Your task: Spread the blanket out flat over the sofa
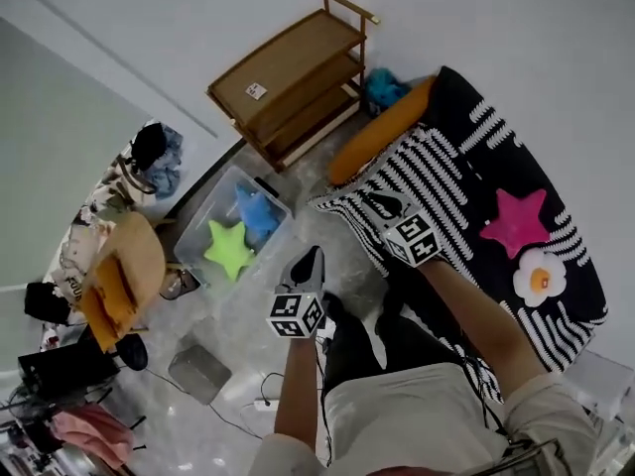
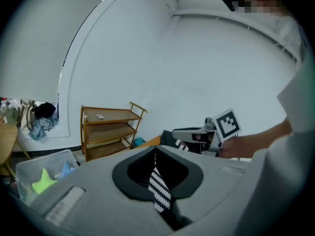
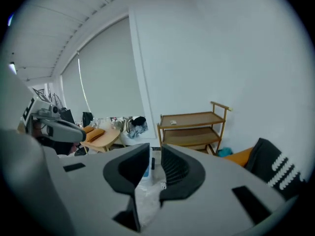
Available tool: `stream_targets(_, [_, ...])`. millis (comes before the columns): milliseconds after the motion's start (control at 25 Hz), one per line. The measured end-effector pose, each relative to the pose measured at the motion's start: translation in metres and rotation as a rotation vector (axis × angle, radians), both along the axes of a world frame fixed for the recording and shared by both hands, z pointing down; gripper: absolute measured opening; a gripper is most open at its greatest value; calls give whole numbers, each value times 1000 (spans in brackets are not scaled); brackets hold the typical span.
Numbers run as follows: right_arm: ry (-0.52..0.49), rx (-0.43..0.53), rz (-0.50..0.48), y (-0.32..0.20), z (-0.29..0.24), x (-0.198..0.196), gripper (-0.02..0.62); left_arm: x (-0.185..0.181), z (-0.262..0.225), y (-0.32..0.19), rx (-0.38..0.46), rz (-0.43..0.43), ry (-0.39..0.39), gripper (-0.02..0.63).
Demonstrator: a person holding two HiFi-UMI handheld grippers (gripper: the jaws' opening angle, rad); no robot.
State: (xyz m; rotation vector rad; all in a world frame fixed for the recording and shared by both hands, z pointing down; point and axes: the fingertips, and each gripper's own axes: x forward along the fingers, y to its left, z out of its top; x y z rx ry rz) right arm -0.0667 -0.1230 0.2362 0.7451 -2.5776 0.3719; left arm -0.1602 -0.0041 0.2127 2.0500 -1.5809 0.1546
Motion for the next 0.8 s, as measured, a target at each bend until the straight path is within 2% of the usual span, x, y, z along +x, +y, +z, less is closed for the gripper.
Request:
stream_targets(200, [-59, 77, 38, 25, -87, 43, 59, 33, -68, 15, 58, -3, -7, 18])
stream_targets(440, [-34, 191, 25, 59, -164, 90, 41, 67, -133, 44, 115, 30, -55, 18])
stream_targets(800, [-78, 254, 41, 106, -247, 134, 30, 93, -222, 80, 209, 71, -80, 18])
